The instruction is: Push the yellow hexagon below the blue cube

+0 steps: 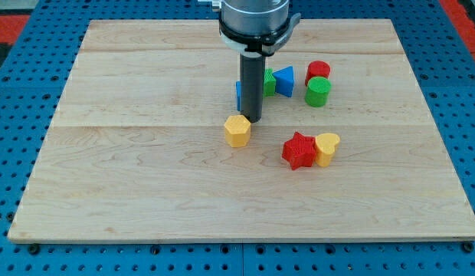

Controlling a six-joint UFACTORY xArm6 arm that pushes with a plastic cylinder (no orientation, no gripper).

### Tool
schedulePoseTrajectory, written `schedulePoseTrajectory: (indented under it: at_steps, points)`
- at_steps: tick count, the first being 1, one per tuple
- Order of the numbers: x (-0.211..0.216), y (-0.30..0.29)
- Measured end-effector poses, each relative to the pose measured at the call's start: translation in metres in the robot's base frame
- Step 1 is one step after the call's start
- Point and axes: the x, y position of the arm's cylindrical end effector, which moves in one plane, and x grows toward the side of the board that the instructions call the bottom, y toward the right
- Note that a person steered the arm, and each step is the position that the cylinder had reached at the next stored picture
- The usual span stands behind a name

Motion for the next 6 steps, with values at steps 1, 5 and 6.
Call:
schedulePoseTrajectory:
  at_steps: [1, 5, 6]
  points:
    - [0.000, -0.029]
    - [0.046, -0.108]
    - [0.050, -0.082]
